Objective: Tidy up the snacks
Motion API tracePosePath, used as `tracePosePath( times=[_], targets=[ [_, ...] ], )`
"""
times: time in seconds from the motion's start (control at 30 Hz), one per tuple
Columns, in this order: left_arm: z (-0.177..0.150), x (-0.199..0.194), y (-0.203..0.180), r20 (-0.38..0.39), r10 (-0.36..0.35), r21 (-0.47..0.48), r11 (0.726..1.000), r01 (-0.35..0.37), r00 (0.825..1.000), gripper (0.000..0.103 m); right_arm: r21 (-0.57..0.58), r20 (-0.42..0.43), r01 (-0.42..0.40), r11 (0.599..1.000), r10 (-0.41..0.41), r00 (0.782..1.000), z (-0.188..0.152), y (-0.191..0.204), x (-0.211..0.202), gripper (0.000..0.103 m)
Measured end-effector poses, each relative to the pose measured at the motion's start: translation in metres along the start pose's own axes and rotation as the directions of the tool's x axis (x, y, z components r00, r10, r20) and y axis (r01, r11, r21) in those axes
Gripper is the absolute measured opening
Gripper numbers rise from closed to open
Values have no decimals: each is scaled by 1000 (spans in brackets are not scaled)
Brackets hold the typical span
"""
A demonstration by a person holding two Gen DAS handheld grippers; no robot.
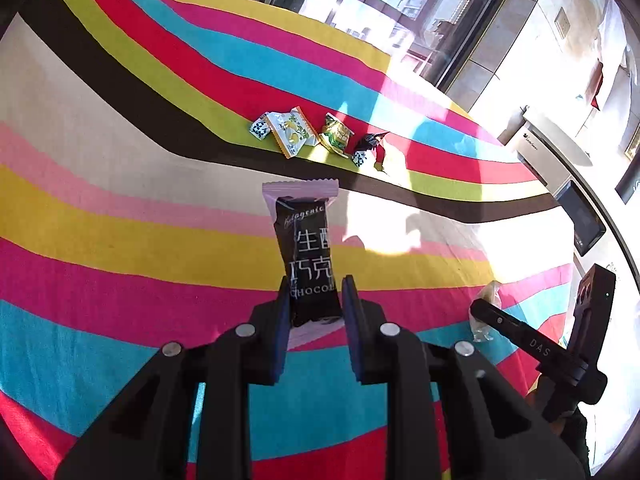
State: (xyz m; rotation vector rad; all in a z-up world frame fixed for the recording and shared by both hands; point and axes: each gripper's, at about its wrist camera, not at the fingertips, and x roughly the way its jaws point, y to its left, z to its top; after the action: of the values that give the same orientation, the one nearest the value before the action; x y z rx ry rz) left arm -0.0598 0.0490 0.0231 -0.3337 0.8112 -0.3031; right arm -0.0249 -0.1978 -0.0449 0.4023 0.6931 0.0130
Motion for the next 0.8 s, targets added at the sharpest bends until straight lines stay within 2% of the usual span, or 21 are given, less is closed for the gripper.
tracePosePath(
  times=[0.13,0.2,0.47,0.8],
  targets=[
    [-15,6,3,-10,-1,2,1000,1,1000,24,7,4,3,1000,-3,1000,0,-1,-1,37],
    [-15,0,2,20,-11,15,1000,11,1000,25,7,7,2,1000,-2,1000,0,-1,-1,37],
    [-14,-1,5,19,-67,11,998,67,998,26,16,27,-18,1000,18,999,-1,-3,-4,37],
    [-13,-1,2,18,-77,15,997,77,997,26,-7,84,-119,993,119,989,-2,-3,-21,37]
  ],
)
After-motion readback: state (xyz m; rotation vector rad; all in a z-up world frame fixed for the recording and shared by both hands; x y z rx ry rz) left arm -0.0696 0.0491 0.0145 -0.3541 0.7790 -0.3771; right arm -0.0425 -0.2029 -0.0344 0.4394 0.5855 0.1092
